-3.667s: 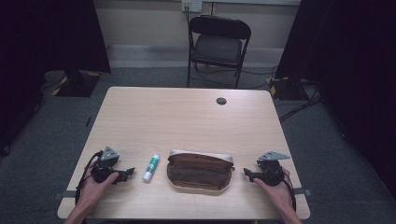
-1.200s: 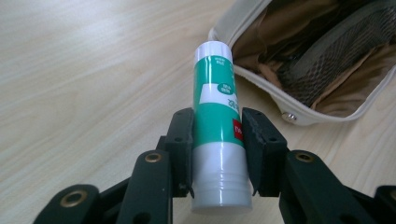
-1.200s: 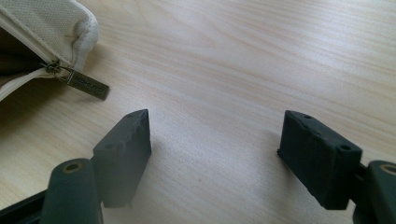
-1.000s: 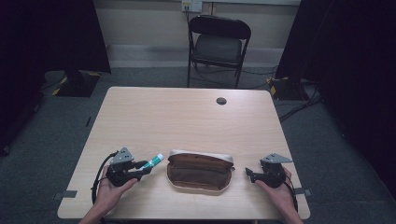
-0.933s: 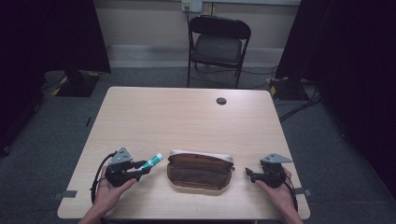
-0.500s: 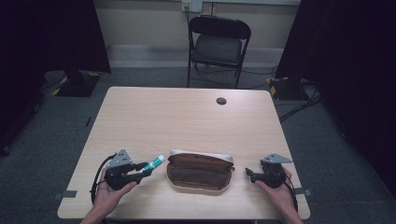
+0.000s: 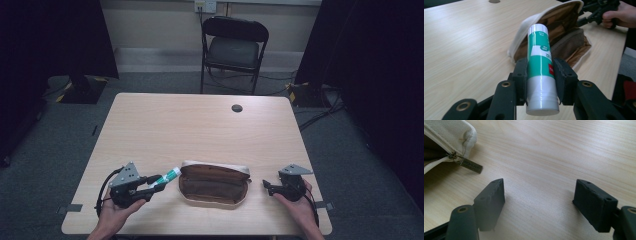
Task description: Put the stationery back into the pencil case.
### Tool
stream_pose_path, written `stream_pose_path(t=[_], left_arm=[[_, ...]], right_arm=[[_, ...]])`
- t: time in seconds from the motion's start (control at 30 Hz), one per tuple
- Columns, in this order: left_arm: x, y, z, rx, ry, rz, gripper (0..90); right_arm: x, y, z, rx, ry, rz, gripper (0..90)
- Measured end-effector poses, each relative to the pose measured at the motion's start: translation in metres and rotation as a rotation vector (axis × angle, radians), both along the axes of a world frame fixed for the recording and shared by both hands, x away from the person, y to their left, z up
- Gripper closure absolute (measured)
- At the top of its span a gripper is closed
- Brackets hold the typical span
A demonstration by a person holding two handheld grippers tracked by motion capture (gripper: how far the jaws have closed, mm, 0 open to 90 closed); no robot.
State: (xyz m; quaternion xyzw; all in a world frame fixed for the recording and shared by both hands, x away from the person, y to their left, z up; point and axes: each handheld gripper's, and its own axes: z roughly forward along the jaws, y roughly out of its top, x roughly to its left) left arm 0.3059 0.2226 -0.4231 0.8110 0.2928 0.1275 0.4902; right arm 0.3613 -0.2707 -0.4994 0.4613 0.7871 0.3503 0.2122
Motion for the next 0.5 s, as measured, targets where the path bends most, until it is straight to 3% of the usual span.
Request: stream_pose_path(t=[0.2,0.5], left_arm=[[0.001,-0.013,-0.001,0.007,0.013,-0.037,65.6],[0.012,-0.045,-0.003,0.073,0.026,-0.101,65.6]], right_arm=[[0.0,0.0,0.0,0.0,0.0,0.002,24.0],[0.0,0.0,0.0,0.001,0.0,0.006,24.0]])
